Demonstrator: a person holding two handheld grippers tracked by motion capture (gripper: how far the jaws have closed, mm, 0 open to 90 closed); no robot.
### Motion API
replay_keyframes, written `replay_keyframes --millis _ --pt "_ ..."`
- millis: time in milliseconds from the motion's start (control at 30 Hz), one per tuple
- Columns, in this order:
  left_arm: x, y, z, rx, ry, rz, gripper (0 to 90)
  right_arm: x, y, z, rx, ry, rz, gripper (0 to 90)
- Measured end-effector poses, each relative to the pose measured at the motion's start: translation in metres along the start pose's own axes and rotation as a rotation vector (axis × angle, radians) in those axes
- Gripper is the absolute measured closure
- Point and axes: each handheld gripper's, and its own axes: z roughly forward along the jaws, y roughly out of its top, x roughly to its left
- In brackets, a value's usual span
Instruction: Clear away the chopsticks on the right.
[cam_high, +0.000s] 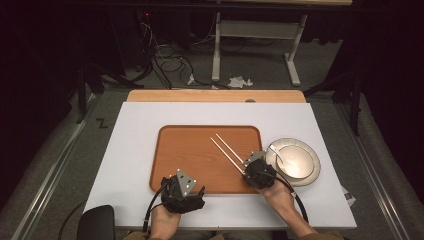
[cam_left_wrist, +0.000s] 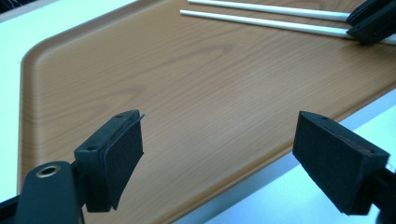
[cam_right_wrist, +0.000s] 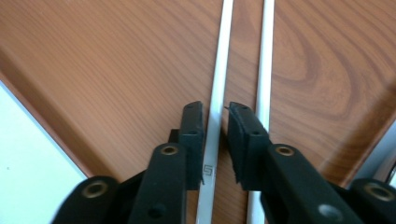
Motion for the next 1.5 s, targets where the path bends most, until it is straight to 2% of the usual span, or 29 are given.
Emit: replay_keyframes --millis 67,367,567,767,1000,1133,1300,1500 --pt "0.001 -0.001 -0.002 -0.008 0.005 -0.003 16.4 0.0 0.001 0.0 -0.018 0.016 0.008 71.8" --pt "0.003 -0.005 -0.006 -0.008 0.023 -0.019 16.4 -0.003 0.004 -0.011 -0.091 0.046 -0.028 63.6" --pt "0.004 -0.007 -0.009 -0.007 0.034 -0.03 16.4 -0.01 0.004 -0.02 -0.173 0.075 -0.046 56.4" --pt "0.005 -0.007 -0.013 -0.015 0.037 -0.038 16.4 -0.016 0.001 -0.029 -0.221 0.077 -0.024 52.4" --pt "0.005 -0.005 -0.014 -0.027 0.026 -0.035 16.3 -0.021 -0.005 -0.039 -0.247 0.058 -0.015 51.3" --pt "0.004 -0.003 -0.011 -0.025 0.009 -0.022 16.4 -0.025 -0.012 -0.045 -0.263 0.058 0.009 51.2" --pt "0.003 0.0 -0.01 -0.035 -0.005 -0.018 16.4 -0.032 -0.021 -0.051 -0.267 0.046 0.041 51.5" --pt "0.001 0.003 -0.007 -0.037 -0.018 -0.006 16.3 -0.038 -0.032 -0.056 -0.267 0.024 0.051 51.6"
